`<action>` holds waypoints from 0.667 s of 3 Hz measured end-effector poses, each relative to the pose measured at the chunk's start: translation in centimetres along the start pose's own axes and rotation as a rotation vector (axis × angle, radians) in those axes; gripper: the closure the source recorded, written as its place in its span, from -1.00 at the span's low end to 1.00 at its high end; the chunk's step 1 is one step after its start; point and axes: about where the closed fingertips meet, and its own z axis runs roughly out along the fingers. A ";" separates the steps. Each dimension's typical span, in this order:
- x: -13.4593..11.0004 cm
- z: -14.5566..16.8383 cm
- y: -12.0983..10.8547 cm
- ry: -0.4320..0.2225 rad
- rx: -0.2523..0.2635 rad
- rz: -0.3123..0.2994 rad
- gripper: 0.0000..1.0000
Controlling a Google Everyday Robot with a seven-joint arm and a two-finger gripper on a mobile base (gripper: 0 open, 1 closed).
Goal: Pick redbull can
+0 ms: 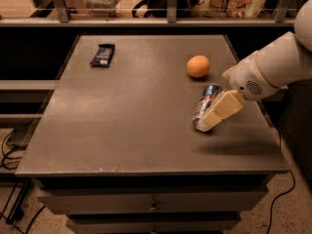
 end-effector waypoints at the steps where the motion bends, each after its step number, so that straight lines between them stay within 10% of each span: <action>1: 0.1 2.4 -0.6 -0.005 -0.007 0.030 -1.00; 2: 0.3 4.3 -0.8 0.007 -0.024 0.042 -1.00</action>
Offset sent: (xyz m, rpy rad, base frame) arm 0.0310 0.0212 -0.0614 0.0147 0.0782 -0.0237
